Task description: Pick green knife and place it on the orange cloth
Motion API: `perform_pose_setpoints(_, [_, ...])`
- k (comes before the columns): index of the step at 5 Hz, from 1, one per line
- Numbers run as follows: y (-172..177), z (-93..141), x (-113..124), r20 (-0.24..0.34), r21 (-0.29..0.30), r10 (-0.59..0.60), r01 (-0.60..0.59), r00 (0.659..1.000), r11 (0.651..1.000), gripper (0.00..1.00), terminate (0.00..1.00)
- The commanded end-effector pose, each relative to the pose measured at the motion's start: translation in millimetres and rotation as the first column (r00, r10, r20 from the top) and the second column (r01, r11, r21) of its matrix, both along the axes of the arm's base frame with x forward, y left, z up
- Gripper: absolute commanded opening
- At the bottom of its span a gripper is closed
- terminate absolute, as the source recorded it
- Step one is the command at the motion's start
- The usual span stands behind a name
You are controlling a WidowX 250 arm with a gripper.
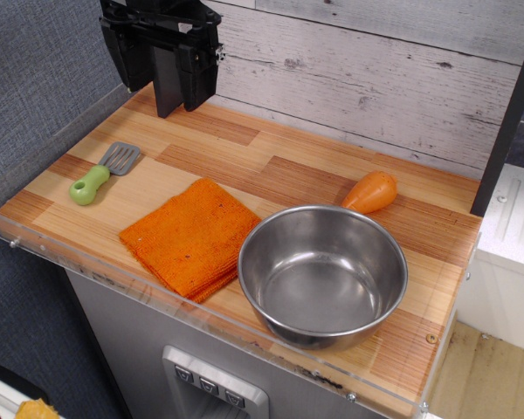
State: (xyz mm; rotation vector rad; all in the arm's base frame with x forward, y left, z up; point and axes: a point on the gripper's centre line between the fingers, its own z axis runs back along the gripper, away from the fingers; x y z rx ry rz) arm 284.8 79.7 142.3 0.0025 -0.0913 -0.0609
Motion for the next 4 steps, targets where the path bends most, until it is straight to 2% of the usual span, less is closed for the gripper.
perform_pose_setpoints(1, [0.0,0.0,0.0,0.000,0.000,0.000,0.000,1.000,1.000,1.00,0.00])
perform_pose_setpoints(2, [39.4,-12.6,-16.2,0.052,0.007,0.042,-0.042,0.998,0.999,1.00,0.00])
perform_pose_setpoints(3, [85.1,-20.2,-36.6,0.082,0.050,0.052,-0.056,0.995,0.997,1.00,0.00])
perform_pose_setpoints(4, [124.4,-36.8,-49.7,0.078,0.112,0.100,-0.109,0.992,0.988,1.00,0.00])
